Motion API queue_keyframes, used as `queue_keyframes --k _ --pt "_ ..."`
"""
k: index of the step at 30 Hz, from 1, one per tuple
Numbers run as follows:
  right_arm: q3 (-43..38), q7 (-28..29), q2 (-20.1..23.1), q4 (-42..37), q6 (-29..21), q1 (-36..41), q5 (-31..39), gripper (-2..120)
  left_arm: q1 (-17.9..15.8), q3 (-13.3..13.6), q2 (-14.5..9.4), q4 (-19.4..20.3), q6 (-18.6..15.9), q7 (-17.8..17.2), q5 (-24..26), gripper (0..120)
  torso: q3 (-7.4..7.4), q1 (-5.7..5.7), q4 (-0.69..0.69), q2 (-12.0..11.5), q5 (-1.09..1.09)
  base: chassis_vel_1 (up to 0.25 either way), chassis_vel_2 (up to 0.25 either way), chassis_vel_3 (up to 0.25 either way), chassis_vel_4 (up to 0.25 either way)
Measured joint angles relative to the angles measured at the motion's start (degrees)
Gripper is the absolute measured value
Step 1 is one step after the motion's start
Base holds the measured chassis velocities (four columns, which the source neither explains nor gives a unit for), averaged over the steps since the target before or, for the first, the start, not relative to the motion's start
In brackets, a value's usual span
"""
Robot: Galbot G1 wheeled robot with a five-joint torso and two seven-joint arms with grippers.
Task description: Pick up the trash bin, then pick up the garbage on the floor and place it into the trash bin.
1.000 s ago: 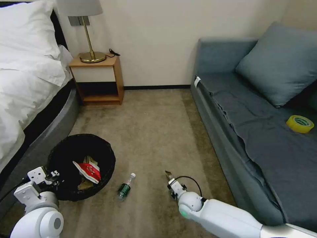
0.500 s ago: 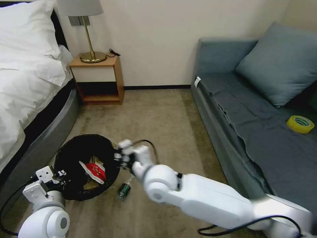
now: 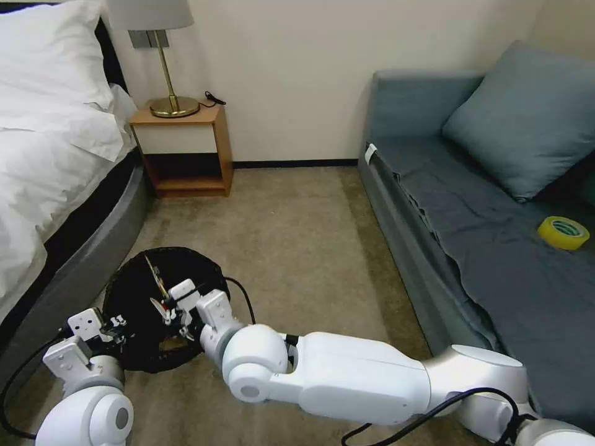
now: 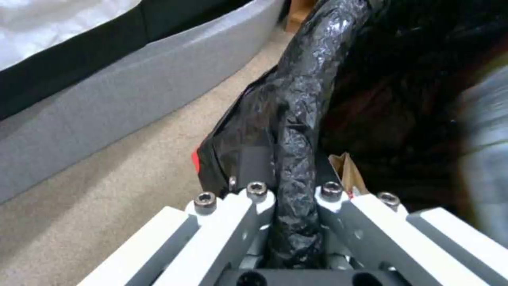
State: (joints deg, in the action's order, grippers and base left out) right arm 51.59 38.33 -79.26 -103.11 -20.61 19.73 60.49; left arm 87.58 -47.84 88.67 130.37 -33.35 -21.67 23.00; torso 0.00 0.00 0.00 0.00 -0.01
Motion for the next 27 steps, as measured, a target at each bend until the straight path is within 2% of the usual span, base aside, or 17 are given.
queue_keyframes --k 1,3,5,7,10,12,13,16,17,21,27 --pt "-0.1 -0.1 0.0 0.0 0.0 0.0 -0.2 22 0.1 0.0 0.0 0.1 0.0 0.0 0.0 3 0.0 0.0 0.0 0.0 0.0 0.0 0.0 0.0 0.0" --pt "-0.4 -0.1 0.0 -0.1 0.0 0.0 -0.3 25 0.1 0.0 0.0 0.2 0.0 0.0 0.0 3 0.0 0.0 0.0 0.0 0.0 0.0 0.0 0.0 0.0" --pt "-1.2 -0.2 0.2 -0.4 0.1 -0.3 -0.6 36 0.0 0.0 0.0 0.2 -0.1 0.0 0.0 3 0.0 0.0 0.0 0.0 0.01 0.0 0.0 0.0 0.0" --pt "-1.9 -0.2 0.3 -0.6 0.1 -0.3 -0.8 39 0.0 0.0 0.0 0.2 -0.1 0.0 0.0 3 0.0 0.0 0.0 0.0 0.01 0.0 0.0 0.0 0.0" --pt "-5.7 -0.2 0.7 -1.1 0.1 -0.6 -1.6 55 -0.1 -0.2 0.0 0.2 -0.1 0.0 0.0 3 0.0 0.0 0.0 0.0 0.01 0.0 0.0 0.0 0.0" --pt "-6.8 -0.1 0.8 -1.1 0.1 -0.8 -1.8 57 -0.1 -0.4 0.0 0.1 -0.1 0.0 0.1 3 0.0 0.0 0.0 0.0 0.01 0.0 0.0 0.0 0.0" --pt "-7.8 0.2 1.0 -1.0 -0.2 -0.9 -1.9 62 -0.2 -0.5 -0.1 0.1 -0.1 0.0 0.2 3 0.0 0.0 0.0 0.0 0.01 0.0 0.0 0.0 0.0" --pt "-13.8 2.6 2.3 0.9 -2.8 -1.0 -2.2 76 -0.5 -2.0 -0.4 -0.2 -0.1 0.0 0.5 3 0.0 0.0 0.0 0.0 0.01 0.0 0.0 0.0 0.0" --pt "-13.8 2.6 2.3 0.9 -2.8 -1.0 -2.2 76 -0.5 -2.0 -0.4 -0.2 -0.1 0.0 0.5 3 0.0 0.0 0.0 0.0 0.01 0.0 0.0 0.0 0.0" --pt "-18.9 3.5 5.1 3.8 -4.3 1.5 -3.5 94 -0.7 -4.5 -1.0 -0.2 -0.1 0.0 1.7 3 0.0 0.0 -0.01 0.0 0.02 0.0 0.0 0.0 0.0" --pt "-19.7 6.6 5.8 7.4 -5.7 5.9 -2.1 100 -1.0 -6.1 -1.2 -0.2 -0.2 0.1 2.6 3 0.0 0.0 -0.01 0.0 0.02 0.0 0.0 0.0 0.0"
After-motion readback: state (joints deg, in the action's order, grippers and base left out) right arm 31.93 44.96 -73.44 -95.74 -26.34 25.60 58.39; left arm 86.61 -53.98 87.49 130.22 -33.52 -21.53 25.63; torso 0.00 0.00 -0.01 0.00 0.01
